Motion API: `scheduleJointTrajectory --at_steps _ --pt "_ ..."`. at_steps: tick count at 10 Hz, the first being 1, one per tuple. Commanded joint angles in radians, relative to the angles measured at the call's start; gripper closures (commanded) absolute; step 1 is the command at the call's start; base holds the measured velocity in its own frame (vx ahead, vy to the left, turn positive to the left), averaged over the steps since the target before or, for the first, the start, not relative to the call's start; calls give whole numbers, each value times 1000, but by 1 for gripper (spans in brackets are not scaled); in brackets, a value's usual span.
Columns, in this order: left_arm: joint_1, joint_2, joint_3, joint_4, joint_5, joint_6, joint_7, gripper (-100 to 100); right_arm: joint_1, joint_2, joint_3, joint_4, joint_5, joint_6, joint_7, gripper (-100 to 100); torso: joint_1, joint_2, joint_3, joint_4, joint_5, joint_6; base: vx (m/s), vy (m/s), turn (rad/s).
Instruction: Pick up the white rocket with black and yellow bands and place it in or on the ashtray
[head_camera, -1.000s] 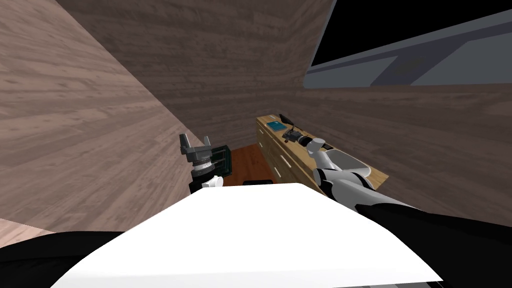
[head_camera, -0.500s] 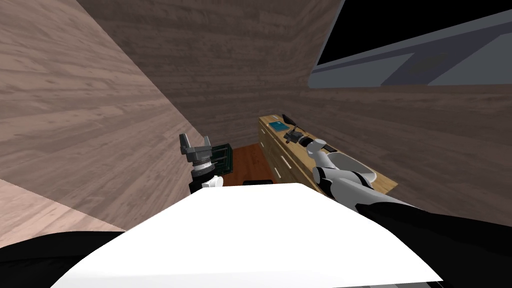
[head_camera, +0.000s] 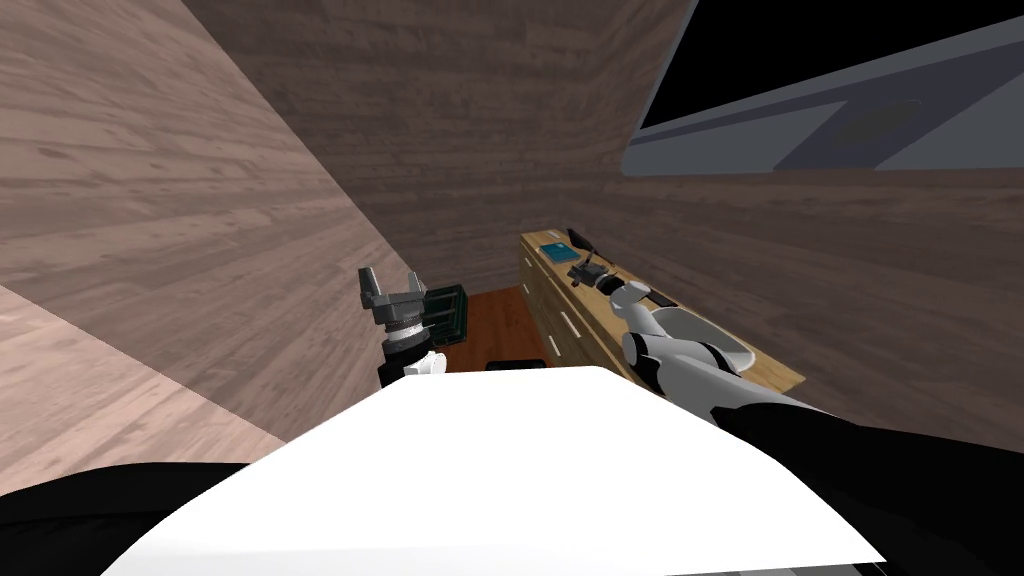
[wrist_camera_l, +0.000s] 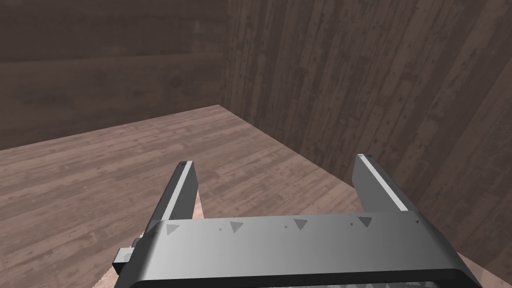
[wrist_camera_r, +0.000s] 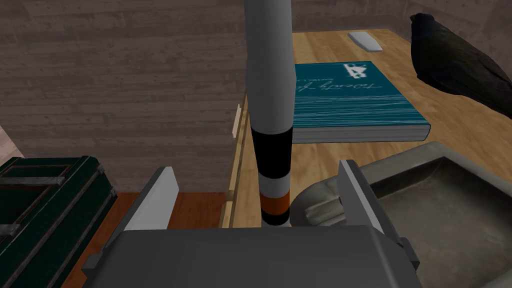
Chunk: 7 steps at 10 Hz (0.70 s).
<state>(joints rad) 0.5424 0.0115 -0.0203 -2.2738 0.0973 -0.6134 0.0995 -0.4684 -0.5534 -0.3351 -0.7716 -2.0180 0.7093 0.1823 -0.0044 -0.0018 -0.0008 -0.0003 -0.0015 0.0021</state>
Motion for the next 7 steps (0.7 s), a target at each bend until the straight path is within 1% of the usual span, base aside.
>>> scheduleJointTrajectory --at_steps 1,2,3,4,5,6,7 --pt "0 0 0 0 0 0 0 0 1 7 -7 15 -29 8 26 -100 0 0 0 0 0 0 -63 -69 32" --pt "0 0 0 0 0 0 0 0 0 5 -4 10 -18 5 16 -100 -1 2 1 0 0 1 -34 -35 3" --pt "0 0 0 0 0 0 0 0 0 5 -5 11 -20 6 19 0 0 1 0 0 0 0 -5 -6 -1" --pt "0 0 0 0 0 0 0 0 26 -29 -36 29 -39 31 26 -100 2 -1 0 0 0 0 3 43 181" --pt "0 0 0 0 0 0 0 0 26 -29 -36 29 -39 31 26 -100 5 -2 -1 0 1 0 22 57 123" --pt "0 0 0 0 0 0 0 0 52 -64 -67 47 -59 56 33 -100 6 -3 -2 -1 1 0 34 68 204" --pt "0 0 0 0 0 0 0 0 65 -81 -82 56 -68 68 36 -100 7 -4 -2 -1 2 0 39 81 214"
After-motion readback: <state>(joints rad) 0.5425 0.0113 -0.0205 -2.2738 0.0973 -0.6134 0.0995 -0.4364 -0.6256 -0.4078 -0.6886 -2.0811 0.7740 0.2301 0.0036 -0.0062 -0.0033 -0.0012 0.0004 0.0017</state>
